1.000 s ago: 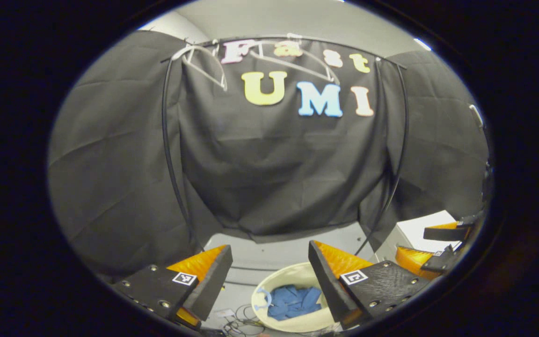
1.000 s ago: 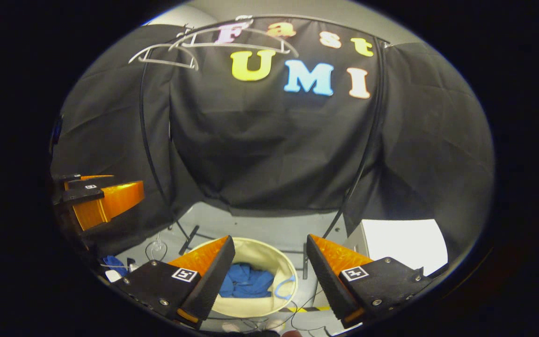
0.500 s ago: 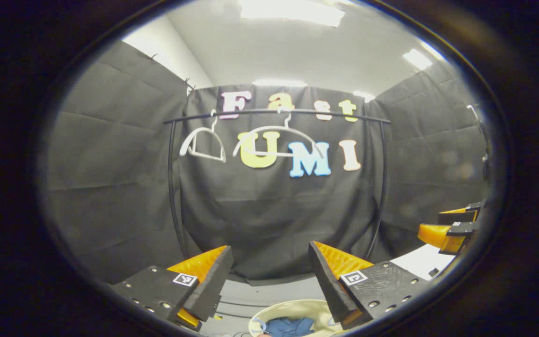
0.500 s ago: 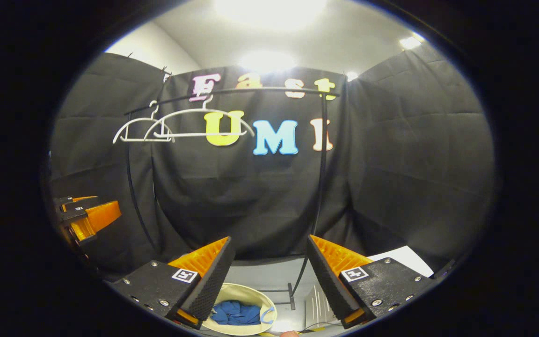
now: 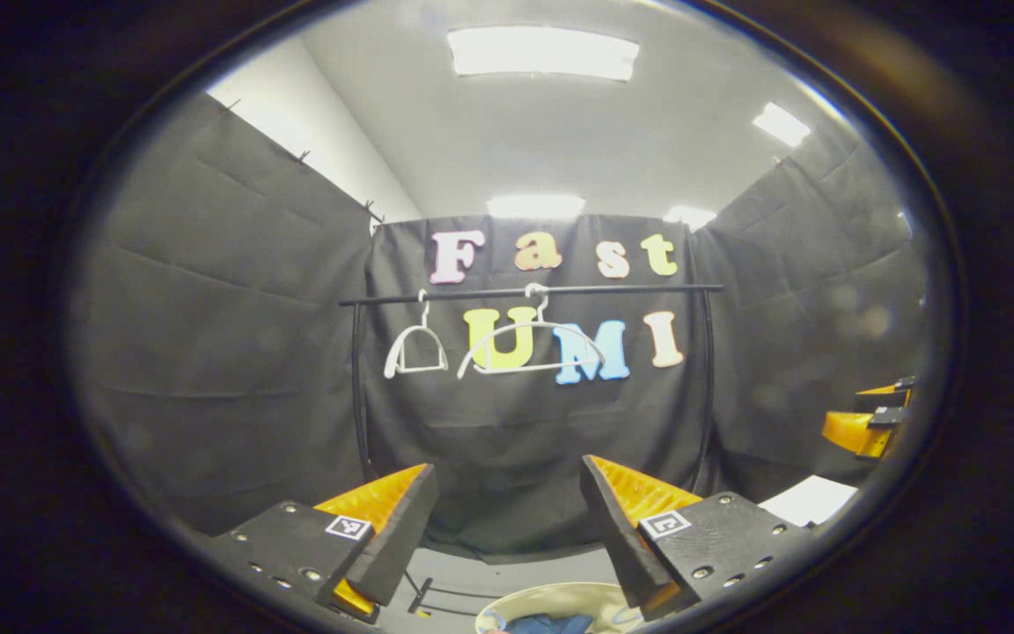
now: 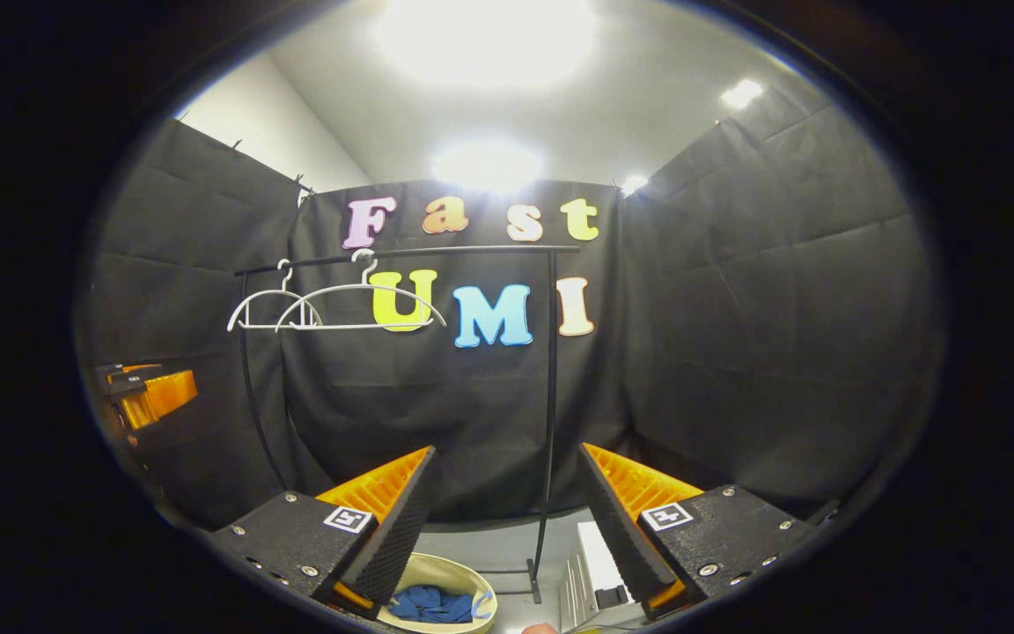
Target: Grasp the clothes on the hanger with both hands and then place them into the laundry hamper below.
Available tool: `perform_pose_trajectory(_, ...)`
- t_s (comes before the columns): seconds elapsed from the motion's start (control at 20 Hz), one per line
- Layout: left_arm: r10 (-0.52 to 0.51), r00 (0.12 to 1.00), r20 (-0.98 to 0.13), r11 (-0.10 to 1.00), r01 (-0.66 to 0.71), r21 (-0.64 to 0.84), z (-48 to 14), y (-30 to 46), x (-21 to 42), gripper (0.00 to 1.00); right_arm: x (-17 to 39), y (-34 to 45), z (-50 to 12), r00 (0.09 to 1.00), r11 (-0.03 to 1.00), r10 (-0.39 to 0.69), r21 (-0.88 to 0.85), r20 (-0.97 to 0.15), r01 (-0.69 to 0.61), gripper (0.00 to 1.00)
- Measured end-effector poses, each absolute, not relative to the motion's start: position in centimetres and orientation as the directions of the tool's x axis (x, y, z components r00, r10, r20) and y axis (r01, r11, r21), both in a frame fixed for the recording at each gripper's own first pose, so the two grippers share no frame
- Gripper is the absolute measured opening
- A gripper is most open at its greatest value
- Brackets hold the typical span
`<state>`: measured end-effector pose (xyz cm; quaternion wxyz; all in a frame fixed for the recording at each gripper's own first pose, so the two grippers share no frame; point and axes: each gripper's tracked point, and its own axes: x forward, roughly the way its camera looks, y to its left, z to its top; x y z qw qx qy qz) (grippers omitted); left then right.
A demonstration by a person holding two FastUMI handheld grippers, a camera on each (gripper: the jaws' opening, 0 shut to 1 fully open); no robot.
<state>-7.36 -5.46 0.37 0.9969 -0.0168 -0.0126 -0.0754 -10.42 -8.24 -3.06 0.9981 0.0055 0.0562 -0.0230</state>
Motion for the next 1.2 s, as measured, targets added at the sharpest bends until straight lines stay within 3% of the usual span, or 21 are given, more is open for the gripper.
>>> perform_pose_trajectory(0.55, -0.116, 0.992, 0.040, 0.993, 0.117, -0.031, 0.8, -5.5, -11.7, 0.94, -13.6, -9.5, -2.8, 0.995, 0.998, -0.049, 0.024, -0.086, 0.051, 0.95)
perform_pose_trajectory(1.2, -0.091, 0.995, 0.051, 0.996, 0.092, -0.020, 1.0, -4.5, -11.6, 0.94, -13.5, -9.3, -2.2, 0.997, 0.999, -0.046, -0.002, -0.069, 0.046, 0.95)
